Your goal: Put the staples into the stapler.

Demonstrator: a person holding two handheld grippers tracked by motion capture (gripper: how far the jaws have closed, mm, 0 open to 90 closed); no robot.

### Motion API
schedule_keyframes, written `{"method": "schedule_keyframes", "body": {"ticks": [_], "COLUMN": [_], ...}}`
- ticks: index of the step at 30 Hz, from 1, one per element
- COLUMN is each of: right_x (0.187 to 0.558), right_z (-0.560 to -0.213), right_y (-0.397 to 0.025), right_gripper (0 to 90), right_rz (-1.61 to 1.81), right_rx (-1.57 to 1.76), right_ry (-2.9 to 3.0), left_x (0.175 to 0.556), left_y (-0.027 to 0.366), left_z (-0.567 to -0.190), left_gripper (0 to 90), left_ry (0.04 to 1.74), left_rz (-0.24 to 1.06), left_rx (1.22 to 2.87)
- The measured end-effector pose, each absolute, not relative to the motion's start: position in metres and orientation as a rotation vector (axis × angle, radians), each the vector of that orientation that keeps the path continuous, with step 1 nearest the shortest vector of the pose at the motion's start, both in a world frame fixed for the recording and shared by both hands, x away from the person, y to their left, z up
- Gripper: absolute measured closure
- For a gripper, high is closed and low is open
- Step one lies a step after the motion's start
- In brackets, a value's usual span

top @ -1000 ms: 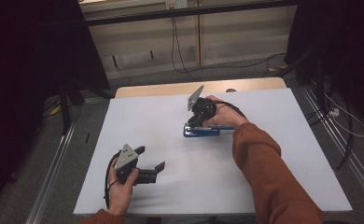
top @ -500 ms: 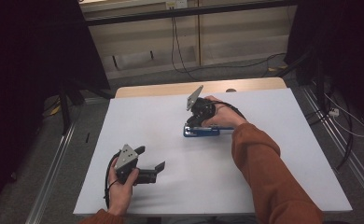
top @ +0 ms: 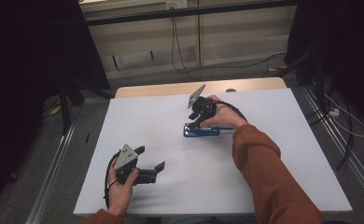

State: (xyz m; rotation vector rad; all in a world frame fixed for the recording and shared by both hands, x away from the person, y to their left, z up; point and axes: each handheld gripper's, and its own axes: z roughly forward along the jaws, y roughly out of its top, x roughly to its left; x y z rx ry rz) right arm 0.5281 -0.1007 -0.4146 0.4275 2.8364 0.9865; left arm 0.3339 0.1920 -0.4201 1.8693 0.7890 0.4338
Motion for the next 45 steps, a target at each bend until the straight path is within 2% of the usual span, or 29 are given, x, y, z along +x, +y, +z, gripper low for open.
{"method": "schedule_keyframes", "body": {"ticks": [2, 9, 16, 22, 36, 45], "right_x": [0.528, 0.523, 0.515, 0.508, 0.488, 0.476], "right_z": [-0.415, -0.420, -0.418, -0.414, -0.405, -0.402], "right_y": [-0.104, -0.119, -0.135, -0.143, -0.162, -0.179], "right_gripper": [42.8, 34.8, 20.6, 14.4, 12.5, 18.3], "right_rz": [1.001, 1.051, 1.127, 1.141, 1.130, 1.164], "right_rx": [0.472, 0.566, 0.700, 0.736, 0.806, 0.860], "right_ry": [2.816, 2.773, 2.699, 2.648, 2.536, 2.450], "left_x": [0.334, 0.334, 0.334, 0.334, 0.334, 0.334], "left_y": [0.192, 0.192, 0.192, 0.192, 0.192, 0.192], "left_z": [-0.420, -0.420, -0.420, -0.420, -0.420, -0.421], "left_gripper": [3.4, 3.4, 3.4, 3.4, 3.3, 3.3], "left_ry": [0.792, 0.793, 0.796, 0.793, 0.794, 0.797], "left_rz": [0.431, 0.430, 0.431, 0.433, 0.431, 0.432], "left_rx": [1.867, 1.868, 1.870, 1.872, 1.872, 1.872]}}
